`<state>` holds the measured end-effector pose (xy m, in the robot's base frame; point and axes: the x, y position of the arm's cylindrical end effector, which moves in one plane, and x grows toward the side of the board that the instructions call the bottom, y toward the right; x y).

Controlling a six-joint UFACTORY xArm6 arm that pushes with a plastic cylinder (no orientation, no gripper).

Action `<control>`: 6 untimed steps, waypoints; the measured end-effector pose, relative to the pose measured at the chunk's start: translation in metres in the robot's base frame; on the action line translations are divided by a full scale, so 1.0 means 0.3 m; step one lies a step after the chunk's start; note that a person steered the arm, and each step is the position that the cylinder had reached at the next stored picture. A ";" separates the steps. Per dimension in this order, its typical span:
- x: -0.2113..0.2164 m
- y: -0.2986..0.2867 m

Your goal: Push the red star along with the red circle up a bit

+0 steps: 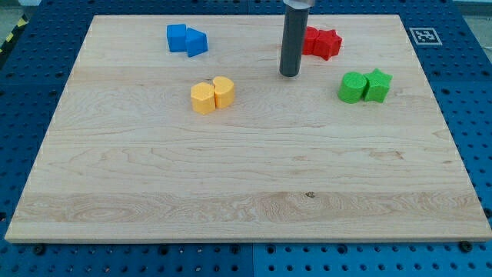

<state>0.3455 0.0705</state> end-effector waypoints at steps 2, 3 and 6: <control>-0.025 0.056; -0.044 0.145; -0.102 0.272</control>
